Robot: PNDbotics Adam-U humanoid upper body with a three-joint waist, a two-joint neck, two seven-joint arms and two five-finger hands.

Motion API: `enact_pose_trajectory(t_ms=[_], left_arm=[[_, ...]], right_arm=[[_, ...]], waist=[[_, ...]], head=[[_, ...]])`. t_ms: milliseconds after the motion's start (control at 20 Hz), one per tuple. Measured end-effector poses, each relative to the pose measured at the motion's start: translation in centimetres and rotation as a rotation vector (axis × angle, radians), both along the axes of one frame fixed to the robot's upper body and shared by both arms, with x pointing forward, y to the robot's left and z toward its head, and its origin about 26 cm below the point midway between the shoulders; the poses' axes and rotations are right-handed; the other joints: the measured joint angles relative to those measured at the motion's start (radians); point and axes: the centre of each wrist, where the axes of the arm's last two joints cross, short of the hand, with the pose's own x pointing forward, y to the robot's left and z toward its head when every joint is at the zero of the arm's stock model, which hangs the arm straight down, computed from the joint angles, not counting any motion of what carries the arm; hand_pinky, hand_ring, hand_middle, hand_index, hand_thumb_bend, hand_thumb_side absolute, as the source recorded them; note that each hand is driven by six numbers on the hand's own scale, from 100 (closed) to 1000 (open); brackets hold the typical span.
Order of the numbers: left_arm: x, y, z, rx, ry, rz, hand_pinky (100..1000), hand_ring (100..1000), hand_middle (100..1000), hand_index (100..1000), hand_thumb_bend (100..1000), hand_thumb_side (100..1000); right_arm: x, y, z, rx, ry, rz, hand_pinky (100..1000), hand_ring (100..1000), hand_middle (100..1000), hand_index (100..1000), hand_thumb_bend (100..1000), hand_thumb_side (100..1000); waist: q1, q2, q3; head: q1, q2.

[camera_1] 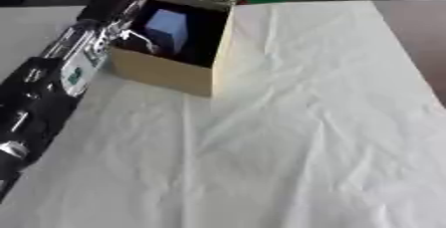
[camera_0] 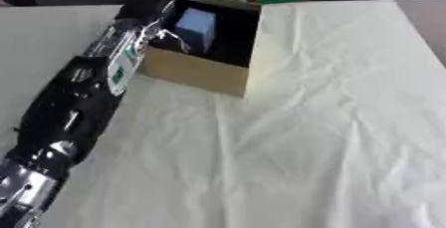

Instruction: Pick up objects on the table and place them in the box.

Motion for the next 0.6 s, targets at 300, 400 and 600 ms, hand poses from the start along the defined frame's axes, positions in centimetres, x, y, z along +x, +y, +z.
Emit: enact_pose_trajectory(t_ms=[300, 400, 600], left_arm=[[-1.7, -1.0, 2.1, -0.153, -0.174, -0.071, 698, 673, 619, 789, 487, 100], [-2.9, -0.9, 3.1, -0.213, -0.224, -0.108, 692, 662, 609, 782, 442, 100], [-6.4, -0.2, 4.9, -0.313, -0.28, -0.19, 683, 644, 593, 774, 397, 100]], right_arm=[[0.0, -0.2, -0.4, 0.003, 0.013, -0.007, 755, 749, 720, 842, 100, 382], [-0.1, -0.2, -0.6, 0.005, 0.021, -0.012, 755, 749, 720, 841, 100, 380], [-0.1, -0.6, -1.0, 0.012, 0.034, -0.026, 755, 749, 720, 841, 100, 377]], waist=[[0.0, 0.0, 0.012], [0.0, -0.001, 0.02], [0.0, -0.002, 0.037]], head=[[-0.004, 0.011], [-0.009, 0.019], [-0.024, 0.035]])
